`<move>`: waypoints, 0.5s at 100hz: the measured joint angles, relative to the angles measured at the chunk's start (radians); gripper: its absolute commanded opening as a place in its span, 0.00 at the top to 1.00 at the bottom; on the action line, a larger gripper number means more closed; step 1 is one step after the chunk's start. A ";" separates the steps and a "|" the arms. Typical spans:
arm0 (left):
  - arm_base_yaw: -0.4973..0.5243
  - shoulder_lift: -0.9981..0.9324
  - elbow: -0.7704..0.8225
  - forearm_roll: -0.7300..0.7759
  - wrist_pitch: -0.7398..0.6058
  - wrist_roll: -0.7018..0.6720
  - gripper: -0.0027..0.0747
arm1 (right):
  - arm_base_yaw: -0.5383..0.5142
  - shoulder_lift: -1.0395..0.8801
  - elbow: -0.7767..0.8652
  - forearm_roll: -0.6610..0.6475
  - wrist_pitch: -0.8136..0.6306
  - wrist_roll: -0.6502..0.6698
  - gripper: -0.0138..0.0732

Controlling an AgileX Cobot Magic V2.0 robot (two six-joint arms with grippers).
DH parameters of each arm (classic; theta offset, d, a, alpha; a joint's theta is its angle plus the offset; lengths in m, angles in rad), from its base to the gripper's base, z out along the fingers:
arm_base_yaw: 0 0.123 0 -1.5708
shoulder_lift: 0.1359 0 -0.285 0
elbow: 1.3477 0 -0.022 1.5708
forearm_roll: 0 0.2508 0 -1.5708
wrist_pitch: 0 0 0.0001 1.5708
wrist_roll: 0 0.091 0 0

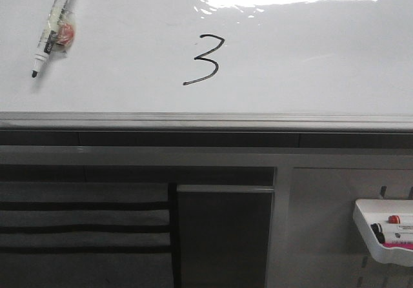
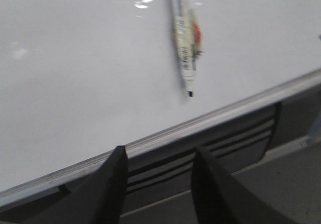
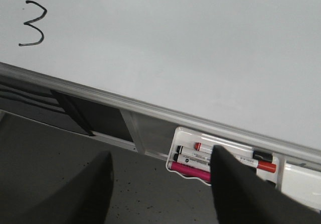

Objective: Write number 3 on whiteboard

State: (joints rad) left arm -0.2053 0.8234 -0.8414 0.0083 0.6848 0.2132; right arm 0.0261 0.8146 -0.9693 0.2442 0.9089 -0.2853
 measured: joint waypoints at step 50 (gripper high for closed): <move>0.000 -0.391 0.395 0.090 -0.448 -0.213 0.83 | 0.000 -0.355 0.452 0.008 -0.526 0.033 0.92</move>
State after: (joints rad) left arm -0.2053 0.4323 -0.4466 0.0985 0.2363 0.0000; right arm 0.0261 0.4598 -0.5177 0.2524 0.3824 -0.2519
